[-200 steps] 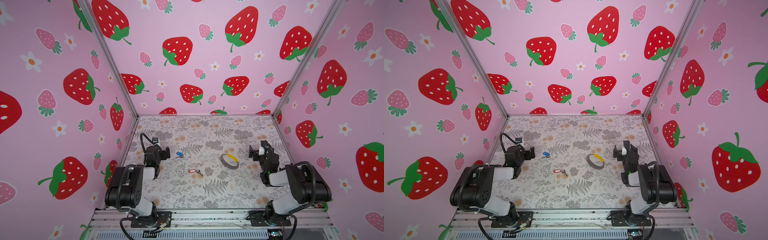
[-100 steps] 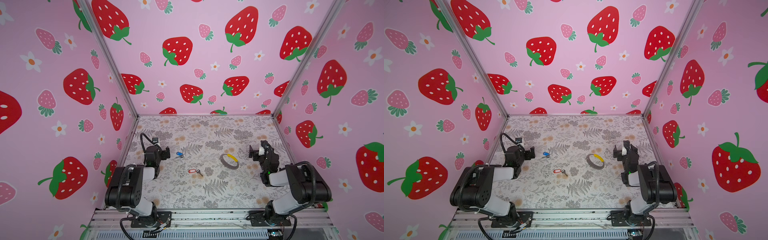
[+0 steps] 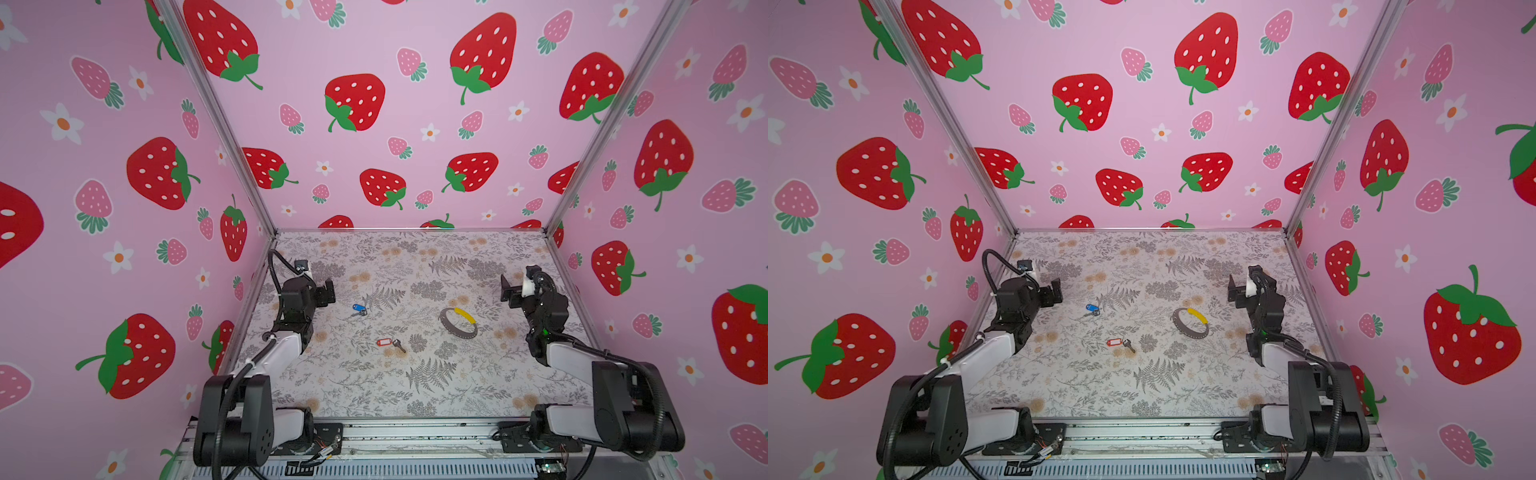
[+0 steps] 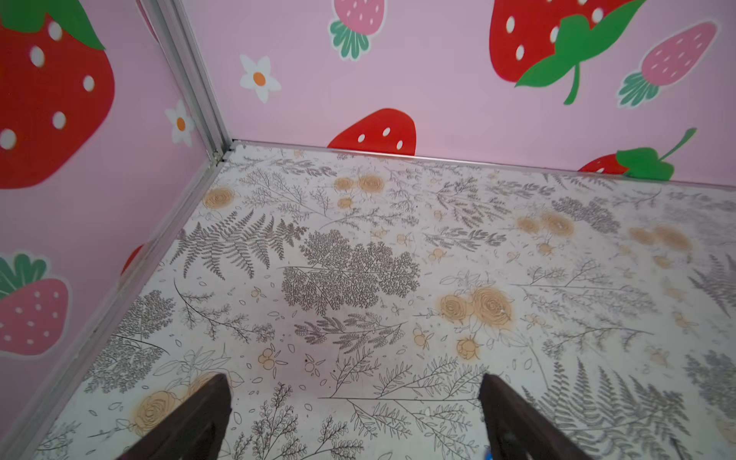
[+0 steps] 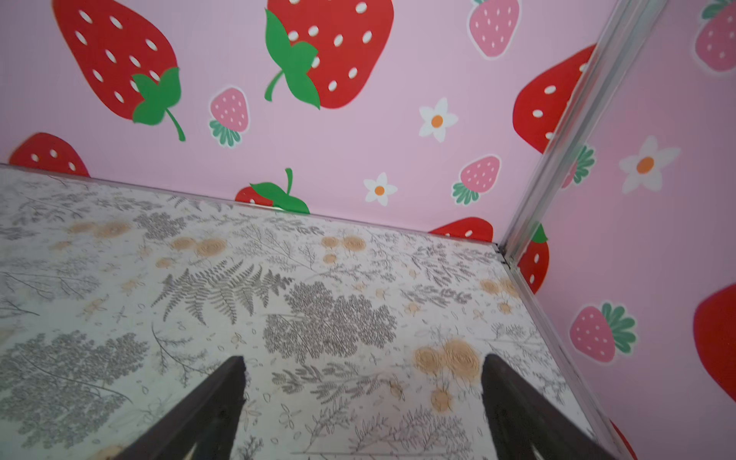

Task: Put the keys on the keyring
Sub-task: 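Reach the right gripper to the metal keyring strip while the left arm advances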

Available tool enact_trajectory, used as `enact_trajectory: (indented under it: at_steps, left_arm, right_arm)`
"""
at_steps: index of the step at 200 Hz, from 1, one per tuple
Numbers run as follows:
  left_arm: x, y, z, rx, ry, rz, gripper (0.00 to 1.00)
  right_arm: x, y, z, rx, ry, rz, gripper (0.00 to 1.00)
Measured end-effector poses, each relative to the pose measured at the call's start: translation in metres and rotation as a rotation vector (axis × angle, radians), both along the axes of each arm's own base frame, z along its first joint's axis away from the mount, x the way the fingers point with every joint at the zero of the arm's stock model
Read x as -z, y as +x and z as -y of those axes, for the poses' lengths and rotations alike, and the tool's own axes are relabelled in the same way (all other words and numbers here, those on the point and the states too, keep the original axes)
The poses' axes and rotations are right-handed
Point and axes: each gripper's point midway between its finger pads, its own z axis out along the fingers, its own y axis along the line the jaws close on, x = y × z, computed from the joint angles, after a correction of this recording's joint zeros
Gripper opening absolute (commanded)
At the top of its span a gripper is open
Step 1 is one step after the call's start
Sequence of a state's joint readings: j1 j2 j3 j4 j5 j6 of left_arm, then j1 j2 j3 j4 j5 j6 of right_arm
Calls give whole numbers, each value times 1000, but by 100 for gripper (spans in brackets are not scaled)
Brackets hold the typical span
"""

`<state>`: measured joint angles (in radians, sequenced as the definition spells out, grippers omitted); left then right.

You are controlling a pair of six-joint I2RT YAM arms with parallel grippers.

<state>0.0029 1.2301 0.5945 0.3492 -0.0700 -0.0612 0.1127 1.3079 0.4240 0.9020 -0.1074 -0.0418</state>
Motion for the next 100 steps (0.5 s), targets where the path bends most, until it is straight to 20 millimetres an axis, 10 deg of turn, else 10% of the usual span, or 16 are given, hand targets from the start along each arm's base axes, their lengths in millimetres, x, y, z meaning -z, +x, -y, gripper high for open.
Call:
enact_trajectory:
  at_steps: [29, 67, 100]
  left_arm:
    - [-29, -17, 23, 87, -19, 8, 99]
    - [-20, -36, 89, 300, 35, -80, 97]
    - [0, -47, 129, 428, 106, -155, 96]
  right_arm:
    - [-11, 2, -54, -245, -119, -42, 64]
    - [14, -21, -130, -652, -394, -157, 52]
    - [53, -55, -144, -826, -587, -277, 49]
